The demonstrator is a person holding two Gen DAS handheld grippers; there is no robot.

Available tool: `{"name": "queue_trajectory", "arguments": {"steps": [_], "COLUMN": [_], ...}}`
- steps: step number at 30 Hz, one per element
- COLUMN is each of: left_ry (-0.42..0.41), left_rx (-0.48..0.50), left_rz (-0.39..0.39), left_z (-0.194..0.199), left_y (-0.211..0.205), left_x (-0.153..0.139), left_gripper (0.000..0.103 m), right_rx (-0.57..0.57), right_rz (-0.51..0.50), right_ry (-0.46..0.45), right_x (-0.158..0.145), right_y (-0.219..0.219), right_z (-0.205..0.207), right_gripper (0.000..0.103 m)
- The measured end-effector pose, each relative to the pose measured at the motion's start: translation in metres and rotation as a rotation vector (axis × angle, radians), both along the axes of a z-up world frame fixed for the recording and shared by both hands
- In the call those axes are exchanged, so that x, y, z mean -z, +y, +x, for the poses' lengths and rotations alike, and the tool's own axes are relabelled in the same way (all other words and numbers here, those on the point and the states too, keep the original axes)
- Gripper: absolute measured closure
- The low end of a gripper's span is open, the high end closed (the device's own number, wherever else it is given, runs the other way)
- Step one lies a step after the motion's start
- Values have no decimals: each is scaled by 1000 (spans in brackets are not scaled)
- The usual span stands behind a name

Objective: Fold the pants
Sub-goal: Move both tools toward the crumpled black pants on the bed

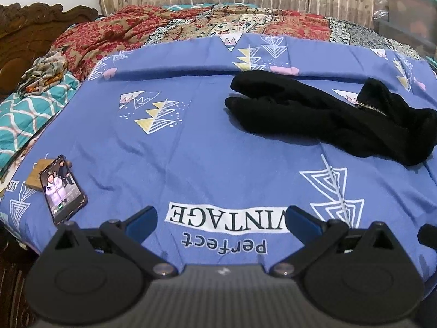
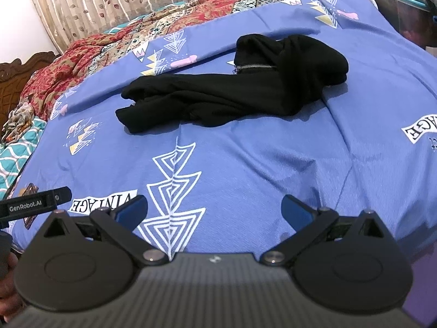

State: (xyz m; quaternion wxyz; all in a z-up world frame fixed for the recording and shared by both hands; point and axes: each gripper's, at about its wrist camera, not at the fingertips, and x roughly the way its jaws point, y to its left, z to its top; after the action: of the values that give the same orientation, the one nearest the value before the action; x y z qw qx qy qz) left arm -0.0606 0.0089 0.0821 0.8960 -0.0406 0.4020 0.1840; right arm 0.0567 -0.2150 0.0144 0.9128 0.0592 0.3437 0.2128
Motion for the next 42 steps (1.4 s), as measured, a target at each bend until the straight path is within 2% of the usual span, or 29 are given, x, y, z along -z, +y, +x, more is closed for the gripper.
{"name": "queue_trajectory", "arguments": {"steps": [14, 24, 42], "left_ry": [40, 65, 47], "left_rx": [-10, -28, 6], "left_rz": [0, 3, -53], "left_z": [5, 6, 1], "left_y": [-1, 2, 3], "left_x": [6, 12, 12], "left_gripper": [0, 0, 0], "right_rx": [9, -7, -1], "right_rz": [16, 23, 5], "right_ry": [32, 8, -1], "right_x": [4, 2, 0], "right_y": [-4, -3, 0], "right_z": [4, 2, 0], "right_gripper": [0, 1, 2]}}
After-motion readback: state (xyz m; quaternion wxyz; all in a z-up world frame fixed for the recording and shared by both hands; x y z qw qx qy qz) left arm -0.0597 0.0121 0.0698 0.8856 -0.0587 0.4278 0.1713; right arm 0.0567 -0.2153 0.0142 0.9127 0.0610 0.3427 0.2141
